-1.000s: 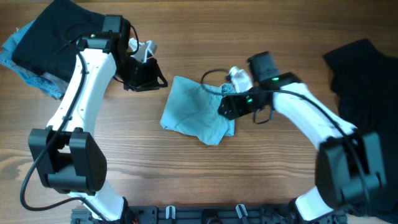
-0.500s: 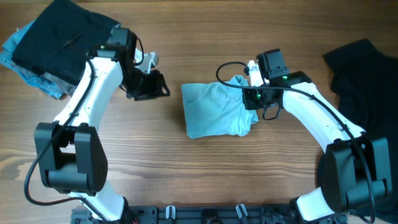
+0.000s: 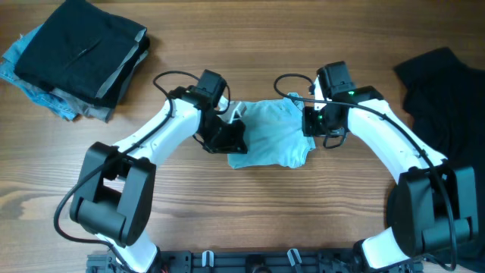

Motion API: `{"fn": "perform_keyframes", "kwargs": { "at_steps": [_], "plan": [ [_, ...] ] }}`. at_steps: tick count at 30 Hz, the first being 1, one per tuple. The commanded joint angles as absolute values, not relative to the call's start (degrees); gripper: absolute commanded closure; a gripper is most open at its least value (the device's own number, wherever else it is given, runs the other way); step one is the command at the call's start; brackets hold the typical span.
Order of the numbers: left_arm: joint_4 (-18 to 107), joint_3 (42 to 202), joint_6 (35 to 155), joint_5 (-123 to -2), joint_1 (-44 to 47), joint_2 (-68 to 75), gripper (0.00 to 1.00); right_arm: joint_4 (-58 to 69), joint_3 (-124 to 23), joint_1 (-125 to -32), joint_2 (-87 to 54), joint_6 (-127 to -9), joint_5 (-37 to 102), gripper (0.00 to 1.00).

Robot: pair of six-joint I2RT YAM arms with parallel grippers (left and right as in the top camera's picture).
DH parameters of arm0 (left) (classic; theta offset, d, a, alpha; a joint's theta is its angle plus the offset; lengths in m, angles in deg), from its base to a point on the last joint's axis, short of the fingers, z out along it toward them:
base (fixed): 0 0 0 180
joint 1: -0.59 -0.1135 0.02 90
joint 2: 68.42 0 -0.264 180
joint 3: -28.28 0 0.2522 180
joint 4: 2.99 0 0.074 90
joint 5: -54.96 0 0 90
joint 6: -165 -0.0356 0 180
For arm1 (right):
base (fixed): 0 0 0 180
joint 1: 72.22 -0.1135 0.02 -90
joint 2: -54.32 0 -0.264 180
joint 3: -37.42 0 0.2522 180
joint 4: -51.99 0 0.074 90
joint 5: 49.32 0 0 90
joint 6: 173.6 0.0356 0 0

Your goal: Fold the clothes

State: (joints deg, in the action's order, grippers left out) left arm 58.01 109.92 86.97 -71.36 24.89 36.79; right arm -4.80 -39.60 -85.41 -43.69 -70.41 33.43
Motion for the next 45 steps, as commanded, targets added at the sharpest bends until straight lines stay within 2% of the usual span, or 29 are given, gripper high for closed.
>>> {"fn": "perform_keyframes", "kwargs": {
  "at_steps": [1,5,10,13,15,18,22,24,25,27,29,33,36,40,41,42,43,44,45],
  "plan": [
    [51.91,107.95,104.04,-64.69,27.05,37.4,0.96,-5.13,-41.92,-83.79,-38.23,-71.78,33.32,0.56],
    [43.19,101.79,118.99,-61.39,26.07,40.92,0.96,-5.32,-41.92,-83.77,-31.56,-74.67,28.6,0.52],
    [34.6,102.09,116.61,-58.22,14.66,44.29,0.96,-1.8,-41.31,-84.01,-32.11,-85.14,17.89,0.52],
    [25.53,108.02,110.55,-64.06,9.28,44.29,0.96,0.89,-41.13,-85.54,-37.12,-85.16,17.41,0.56],
    [25.88,113.94,104.76,-64.41,8.95,44.29,0.96,2.35,-41.13,-87.97,-41.68,-87.1,14.9,0.57],
    [39.08,124.3,100.7,-64.82,9.1,44.07,0.93,5.98,-41.13,-91.03,-48.66,-86.43,15.57,0.67],
    [58.21,127.14,94.86,-64.78,9.04,43.0,0.72,8.45,-41.13,-90.94,-51.34,-84.61,16.03,0.72],
    [65.73,126.18,94.25,-62.59,9.17,43.24,0.47,5.67,-41.13,-90.96,-51.34,-83.08,18.66,0.78],
    [66.4,124.78,94.27,-62.62,9.35,43.24,0.41,4.89,-41.09,-90.96,-51.34,-83.21,18.66,0.79],
    [65.44,120.54,95.87,-62.73,9.5,43.26,0.31,4.34,-40.8,-90.96,-51.34,-83.08,18.66,0.8],
    [59.3,114.66,99.95,-65.09,9.48,43.28,0.2,4.73,-40.34,-90.96,-51.34,-82.03,18.85,0.8],
    [41.38,102.42,108.87,-73.65,9.72,43.35,0.15,5.06,-40.32,-90.96,-51.34,-81.9,18.85,0.8],
    [33.47,98.53,112.21,-73.59,12.97,43.66,0.15,4.89,-40.32,-91.0,-51.34,-81.95,18.83,0.8],
    [31.61,98.25,120.94,-68.41,17.35,46.26,0.18,4.56,-40.32,-91.0,-51.34,-81.9,18.83,0.8],
    [29.71,98.25,122.2,-67.91,17.98,47.35,0.26,4.43,-40.32,-91.0,-51.34,-81.9,18.83,0.8],
    [27.7,98.25,122.18,-67.47,18.37,48.2,0.42,4.23,-40.32,-91.0,-51.34,-81.9,18.83,0.81],
    [27.21,98.25,122.18,-66.29,18.42,48.53,0.53,4.08,-40.32,-91.0,-51.34,-81.95,18.83,0.82],
    [27.26,98.25,121.9,-64.28,18.42,48.55,0.79,3.57,-40.34,-91.0,-51.34,-81.9,18.83,0.84],
    [27.21,98.25,121.68,-64.28,18.2,48.49,0.85,3.05,-40.34,-91.0,-51.32,-81.99,18.85,0.85]
  ]
}}
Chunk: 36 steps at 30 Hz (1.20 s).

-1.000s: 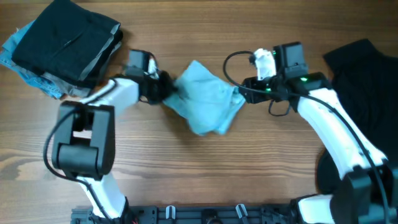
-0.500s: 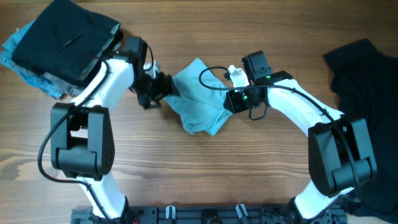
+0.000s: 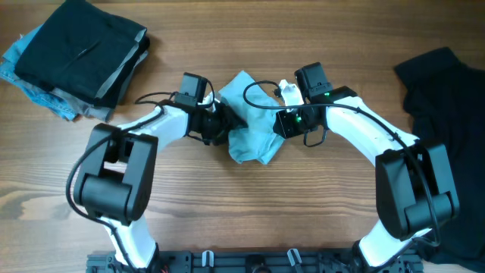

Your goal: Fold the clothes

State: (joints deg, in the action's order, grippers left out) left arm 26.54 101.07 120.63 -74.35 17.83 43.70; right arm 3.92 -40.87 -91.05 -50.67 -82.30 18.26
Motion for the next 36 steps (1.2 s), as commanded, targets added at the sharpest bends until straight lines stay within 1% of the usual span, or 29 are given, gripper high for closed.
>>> {"fn": "perform_keyframes", "kwargs": {
  "at_steps": [1,2,4,6,7,10,12,14,15,17,19,21,25,26,28,29,30,32,36],
  "plan": [
    [27.19,98.25,120.15,-64.28,17.85,48.49,0.92,2.5,-40.39,-91.0,-51.23,-82.1,18.9,0.86],
    [27.24,98.25,119.14,-64.3,17.61,48.49,0.96,1.54,-40.45,-90.76,-50.93,-82.08,19.36,0.86],
    [28.92,98.51,115.03,-64.78,16.23,47.37,0.96,-1.61,-41.07,-89.82,-49.36,-82.6,20.6,0.86],
    [36.11,101.09,107.08,-64.74,13.8,43.87,0.96,-5.5,-41.83,-88.16,-45.79,-85.42,20.64,0.86],
    [42.1,104.19,101.85,-64.71,12.16,41.25,0.96,-6.72,-41.9,-86.85,-42.8,-85.99,20.58,0.86],
    [55.21,115.16,92.02,-64.71,8.43,34.91,0.96,-7.05,-41.9,-84.21,-37.03,-85.62,20.56,0.85],
    [58.93,124.23,86.84,-64.71,5.98,31.96,0.96,-6.83,-41.9,-83.05,-34.06,-84.9,20.58,0.85],
    [58.6,132.04,84.17,-64.71,2.99,31.02,0.96,-7.07,-41.9,-82.9,-33.16,-84.77,20.56,0.85],
    [57.14,136.19,82.64,-64.74,0.71,31.02,0.96,-7.53,-41.9,-82.9,-33.18,-83.98,20.56,0.85],
    [51.91,138.97,81.18,-64.69,-3.13,31.02,0.96,-8.36,-41.9,-82.9,-33.2,-83.24,20.54,0.85],
    [42.56,139.21,80.74,-64.98,-9.01,31.55,0.96,-9.04,-41.9,-82.9,-33.2,-82.25,20.56,0.85],
    [36.83,139.18,80.76,-65.0,-13.95,33.47,0.96,-9.74,-41.9,-82.9,-33.2,-81.86,20.1,0.85],
    [32.72,139.18,80.81,-64.71,-23.66,43.44,0.96,-11.11,-41.9,-82.9,-33.2,-80.31,20.1,0.85],
    [33.49,139.18,82.27,-64.74,-25.87,46.02,0.83,-11.4,-41.9,-82.9,-33.2,-79.96,20.12,0.86],
    [37.49,139.18,85.2,-64.76,-28.66,50.15,0.22,-11.59,-41.9,-82.9,-33.2,-79.76,20.12,0.86],
    [41.01,139.18,85.26,-64.67,-29.78,51.46,0.07,-11.59,-41.9,-82.9,-33.2,-78.97,20.12,0.86],
    [42.99,139.18,85.29,-63.84,-30.57,51.63,0.0,-11.62,-41.9,-82.9,-33.2,-78.97,20.12,0.86],
    [46.25,139.25,85.85,-63.88,-33.12,49.6,0.0,-12.03,-41.9,-82.9,-33.2,-79.1,20.12,0.87],
    [49.84,139.25,85.79,-65.0,-36.58,39.04,0.0,-11.94,-41.9,-82.9,-32.9,-79.63,20.14,0.87]
  ]
}}
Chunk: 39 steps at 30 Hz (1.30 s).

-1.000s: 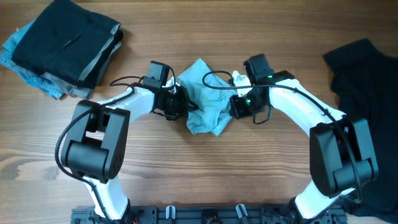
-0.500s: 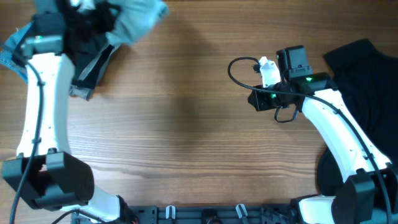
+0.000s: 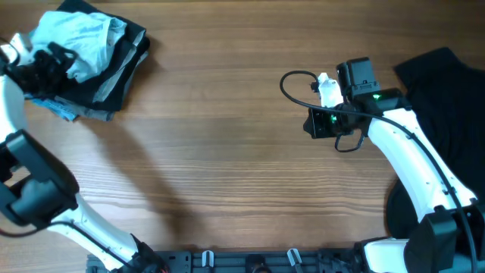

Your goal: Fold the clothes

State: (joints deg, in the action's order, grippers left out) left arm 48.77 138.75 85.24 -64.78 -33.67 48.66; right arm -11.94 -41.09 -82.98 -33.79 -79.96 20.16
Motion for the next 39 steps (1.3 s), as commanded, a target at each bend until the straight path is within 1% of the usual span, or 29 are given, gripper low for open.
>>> {"fn": "perform_keyframes", "kwargs": {
  "at_steps": [1,3,4,5,6,7,9,10,11,12,13,14,15,17,20,22,32,35,36,39],
  "plan": [
    [50.38,139.25,85.2,-65.72,-36.71,36.57,0.0,-11.84,-41.9,-82.9,-32.33,-80.09,20.12,0.87],
    [52.17,139.25,83.69,-67.47,-36.14,28.22,0.0,-10.76,-41.92,-82.9,-29.73,-80.24,20.16,0.86],
    [53.38,139.25,81.16,-70.18,-35.33,24.22,0.06,-10.0,-41.98,-82.9,-27.69,-80.02,20.38,0.86],
    [54.43,139.25,79.65,-72.12,-34.54,21.91,0.17,-9.65,-42.22,-82.9,-26.1,-78.78,21.45,0.85],
    [56.37,139.25,76.63,-75.4,-33.06,18.91,0.27,-9.61,-42.86,-82.9,-23.76,-75.76,24.25,0.83],
    [58.95,139.25,73.44,-77.35,-31.22,16.33,0.28,-9.67,-43.69,-82.9,-21.01,-72.98,26.74,0.81],
    [65.14,139.25,67.45,-77.09,-27.13,12.53,0.24,-9.45,-45.04,-82.9,-16.85,-72.48,27.2,0.78],
    [71.56,139.25,62.34,-72.91,-22.48,9.27,0.18,-9.37,-46.68,-82.9,-12.15,-72.48,27.2,0.75],
    [75.71,139.25,60.04,-67.43,-18.22,7.35,0.14,-9.37,-47.51,-82.9,-8.94,-72.46,27.2,0.69],
    [78.32,139.25,60.04,-62.59,-14.81,5.8,0.14,-9.32,-47.91,-82.9,-6.38,-72.46,27.2,0.58],
    [82.84,139.25,61.64,-56.61,-9.5,3.15,0.0,-9.15,-47.95,-82.9,-1.66,-72.46,27.2,0.25],
    [85.0,139.25,65.75,-53.11,-7.11,1.56,0.0,-9.21,-47.95,-82.9,0.7,-72.48,27.2,0.0],
    [86.75,139.25,70.45,-49.76,-5.65,0.2,0.0,-9.21,-47.95,-82.9,2.53,-72.48,27.2,0.0],
    [90.42,139.25,74.47,-45.26,-4.4,-2.75,0.0,-9.32,-47.95,-82.9,5.57,-72.48,27.2,0.0],
    [93.75,139.23,74.23,-44.17,-4.4,-6.05,0.0,-9.43,-47.95,-82.9,6.97,-72.48,27.2,0.0],
    [90.23,139.23,74.2,-45.0,-4.4,-6.59,0.0,-9.43,-47.95,-82.9,6.45,-72.5,27.2,0.0],
    [90.77,139.23,74.2,-45.0,-4.4,-6.55,0.0,-9.45,-47.95,-82.9,-0.68,-72.53,27.18,0.0],
    [90.77,139.23,74.2,-45.0,-4.4,-6.55,0.0,-8.19,-47.95,-83.11,-0.31,-76.0,27.25,0.0],
    [90.77,139.23,74.2,-45.0,-4.4,-6.55,0.0,-6.52,-47.95,-83.14,1.16,-79.3,27.44,0.0],
    [90.77,139.23,74.2,-45.0,-4.4,-6.55,0.0,2.55,-45.28,-82.9,6.99,-88.13,27.42,0.0]
  ]
}}
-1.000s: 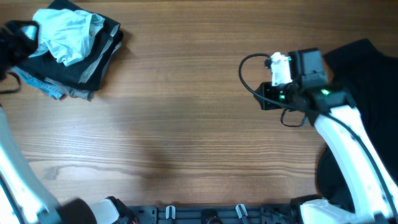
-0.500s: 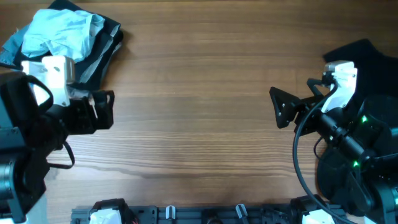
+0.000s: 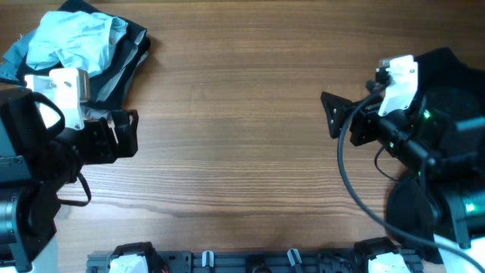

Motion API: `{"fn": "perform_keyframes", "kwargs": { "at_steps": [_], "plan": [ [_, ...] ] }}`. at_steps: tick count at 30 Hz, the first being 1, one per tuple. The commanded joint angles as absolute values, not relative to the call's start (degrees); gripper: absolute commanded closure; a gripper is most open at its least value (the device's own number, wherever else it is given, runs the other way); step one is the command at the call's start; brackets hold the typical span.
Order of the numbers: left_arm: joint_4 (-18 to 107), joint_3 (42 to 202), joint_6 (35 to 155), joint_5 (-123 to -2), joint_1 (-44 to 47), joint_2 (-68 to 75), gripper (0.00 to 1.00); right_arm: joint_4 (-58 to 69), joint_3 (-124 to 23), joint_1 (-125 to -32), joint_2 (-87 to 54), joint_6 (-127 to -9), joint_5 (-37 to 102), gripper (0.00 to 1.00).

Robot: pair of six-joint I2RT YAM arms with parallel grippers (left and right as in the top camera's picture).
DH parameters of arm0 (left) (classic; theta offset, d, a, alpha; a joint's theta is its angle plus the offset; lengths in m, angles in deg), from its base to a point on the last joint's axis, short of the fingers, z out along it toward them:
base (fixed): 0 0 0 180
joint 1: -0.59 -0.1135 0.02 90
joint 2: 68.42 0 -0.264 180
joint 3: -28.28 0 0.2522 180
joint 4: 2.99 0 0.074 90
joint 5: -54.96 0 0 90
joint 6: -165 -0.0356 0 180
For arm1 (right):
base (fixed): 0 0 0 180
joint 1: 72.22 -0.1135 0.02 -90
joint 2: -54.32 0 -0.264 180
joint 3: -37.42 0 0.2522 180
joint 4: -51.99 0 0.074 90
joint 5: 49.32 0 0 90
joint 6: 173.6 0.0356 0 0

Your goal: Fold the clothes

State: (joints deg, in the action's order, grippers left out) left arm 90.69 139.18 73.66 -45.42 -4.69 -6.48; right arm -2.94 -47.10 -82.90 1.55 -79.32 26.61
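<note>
In the overhead view a crumpled light-blue garment (image 3: 76, 38) lies on top of a stack of dark folded clothes (image 3: 114, 68) at the far left corner. A black garment (image 3: 443, 72) lies unfolded at the right edge. My left gripper (image 3: 125, 135) is raised near the camera at the left, below the stack, its fingers apart and holding nothing. At the right my right gripper (image 3: 332, 115) is also raised, beside the black garment, with its jaws spread and nothing in them.
A wooden table (image 3: 235, 121) carries everything. Blue-grey cloth (image 3: 11, 64) sticks out under the stack at the left edge. The arms' bases and a black rail (image 3: 242, 262) run along the near edge.
My left gripper has let go of the light-blue garment and moved down from the stack, nearer the camera. The right arm has pulled back to the right, beside the black garment.
Both grippers worked on the light-blue garment at the table's middle, first spread flat, then bunched smaller. Then my left gripper had it on the stack at the far left while the right had withdrawn. Now both arms are raised at the sides.
</note>
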Motion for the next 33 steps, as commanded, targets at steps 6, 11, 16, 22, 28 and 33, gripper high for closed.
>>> {"fn": "perform_keyframes", "kwargs": {
  "at_steps": [6,11,16,22,28,33],
  "plan": [
    [90.77,139.23,74.2,-45.0,-4.4,-6.55,0.0,18.11,-23.67,-81.98,24.65,-90.05,27.4,0.0],
    [90.77,139.23,74.2,-45.0,-4.4,-6.55,0.0,19.84,-7.69,-81.98,40.83,-91.63,27.44,0.0],
    [90.77,139.23,74.2,-45.0,-4.4,-6.55,0.0,29.23,8.18,-81.93,53.57,-92.61,27.4,0.0],
    [90.77,139.23,74.2,-45.0,-4.4,-6.55,0.0,34.79,17.23,-81.93,54.14,-92.57,26.74,0.0],
    [90.77,139.23,74.2,-45.0,-4.4,-6.55,0.0,39.4,23.28,-81.93,54.14,-92.44,24.8,0.0],
    [90.77,139.23,74.2,-45.0,-4.4,-6.55,0.0,39.66,23.37,-81.93,54.12,-92.5,24.82,0.0]
  ]
}}
